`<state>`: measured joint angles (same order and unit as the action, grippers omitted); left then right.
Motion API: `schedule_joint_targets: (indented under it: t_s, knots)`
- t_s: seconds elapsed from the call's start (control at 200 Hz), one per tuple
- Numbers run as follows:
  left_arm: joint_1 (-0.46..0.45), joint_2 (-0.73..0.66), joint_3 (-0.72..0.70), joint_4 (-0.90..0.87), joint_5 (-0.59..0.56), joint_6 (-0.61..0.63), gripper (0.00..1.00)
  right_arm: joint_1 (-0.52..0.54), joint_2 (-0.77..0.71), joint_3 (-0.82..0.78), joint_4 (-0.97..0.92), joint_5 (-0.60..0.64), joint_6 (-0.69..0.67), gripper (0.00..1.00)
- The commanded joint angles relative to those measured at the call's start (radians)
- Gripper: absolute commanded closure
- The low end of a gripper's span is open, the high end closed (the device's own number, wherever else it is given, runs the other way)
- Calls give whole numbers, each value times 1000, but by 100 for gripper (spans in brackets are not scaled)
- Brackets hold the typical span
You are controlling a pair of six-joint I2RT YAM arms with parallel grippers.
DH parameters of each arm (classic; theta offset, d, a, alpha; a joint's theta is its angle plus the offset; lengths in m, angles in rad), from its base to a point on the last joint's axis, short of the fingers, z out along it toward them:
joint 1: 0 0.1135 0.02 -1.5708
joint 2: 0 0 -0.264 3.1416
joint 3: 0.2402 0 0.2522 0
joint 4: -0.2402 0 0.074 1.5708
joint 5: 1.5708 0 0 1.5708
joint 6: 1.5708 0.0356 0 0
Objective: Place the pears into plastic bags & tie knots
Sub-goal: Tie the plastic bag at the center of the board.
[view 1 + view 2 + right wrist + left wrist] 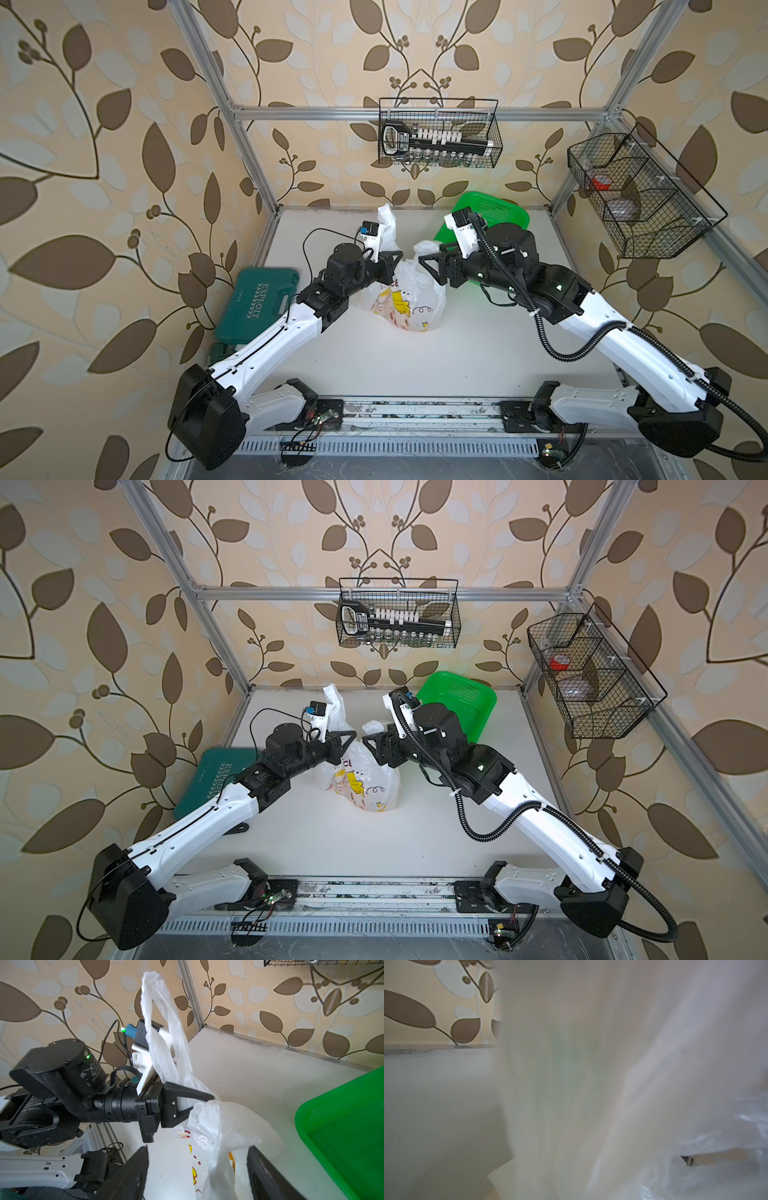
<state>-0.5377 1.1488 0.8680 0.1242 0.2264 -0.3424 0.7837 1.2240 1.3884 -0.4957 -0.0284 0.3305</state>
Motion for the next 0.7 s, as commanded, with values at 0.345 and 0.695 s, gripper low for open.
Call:
schedule_joint_targets:
  t_s: [0.345, 0.695]
  knots:
    - [-4, -45, 3, 10, 3, 27, 100, 2, 42, 108, -49, 101, -70, 100]
    - [-5, -62, -24, 0, 72, 29, 100, -6, 106, 287, -192, 57, -189, 100]
